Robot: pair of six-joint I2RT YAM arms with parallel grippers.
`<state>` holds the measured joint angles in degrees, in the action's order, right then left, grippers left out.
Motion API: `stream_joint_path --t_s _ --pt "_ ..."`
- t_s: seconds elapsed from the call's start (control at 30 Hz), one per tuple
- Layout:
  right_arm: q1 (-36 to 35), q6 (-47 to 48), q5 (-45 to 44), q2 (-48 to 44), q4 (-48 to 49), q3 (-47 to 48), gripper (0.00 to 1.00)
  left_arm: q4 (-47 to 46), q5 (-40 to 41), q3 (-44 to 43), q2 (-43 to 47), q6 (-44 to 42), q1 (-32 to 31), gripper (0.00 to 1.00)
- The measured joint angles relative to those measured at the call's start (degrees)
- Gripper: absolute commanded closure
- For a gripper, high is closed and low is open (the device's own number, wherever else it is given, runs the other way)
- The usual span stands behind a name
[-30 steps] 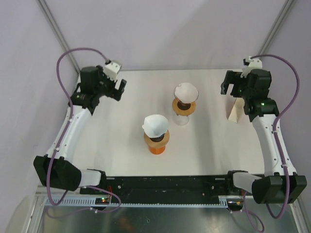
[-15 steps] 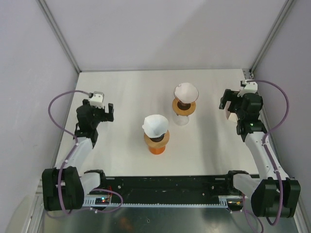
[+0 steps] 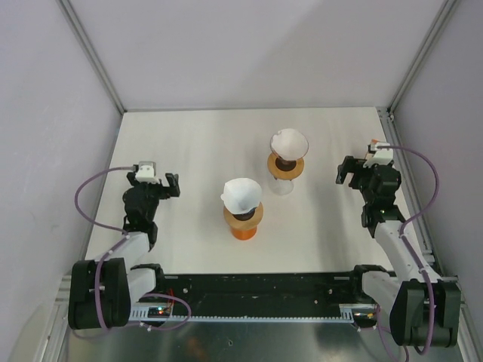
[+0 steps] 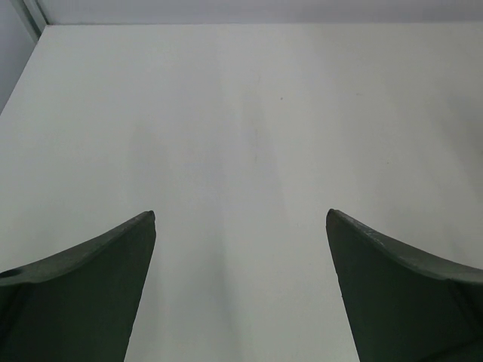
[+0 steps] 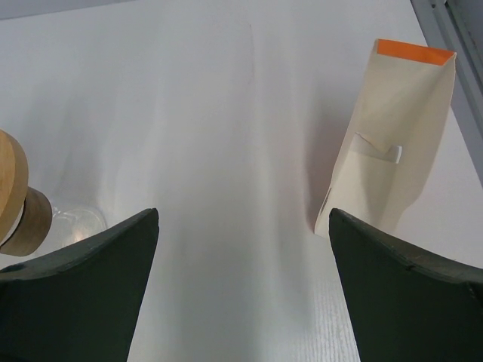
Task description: Place the coffee filter in the dripper
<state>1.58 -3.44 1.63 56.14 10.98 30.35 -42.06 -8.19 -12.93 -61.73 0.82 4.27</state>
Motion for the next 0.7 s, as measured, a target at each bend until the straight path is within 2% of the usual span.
stream_joint_path --t_s 0.37,0.7 --pt "0.0 0.0 0.7 -1.1 7.5 -6.5 0.01 -10.1 0.0 3.7 -2.0 2.3 0.0 0.0" --pt "0.9 0.0 1.9 -0.5 14.0 -10.6 0.01 -12.9 -1.0 4.3 -4.4 2.3 0.0 0.0"
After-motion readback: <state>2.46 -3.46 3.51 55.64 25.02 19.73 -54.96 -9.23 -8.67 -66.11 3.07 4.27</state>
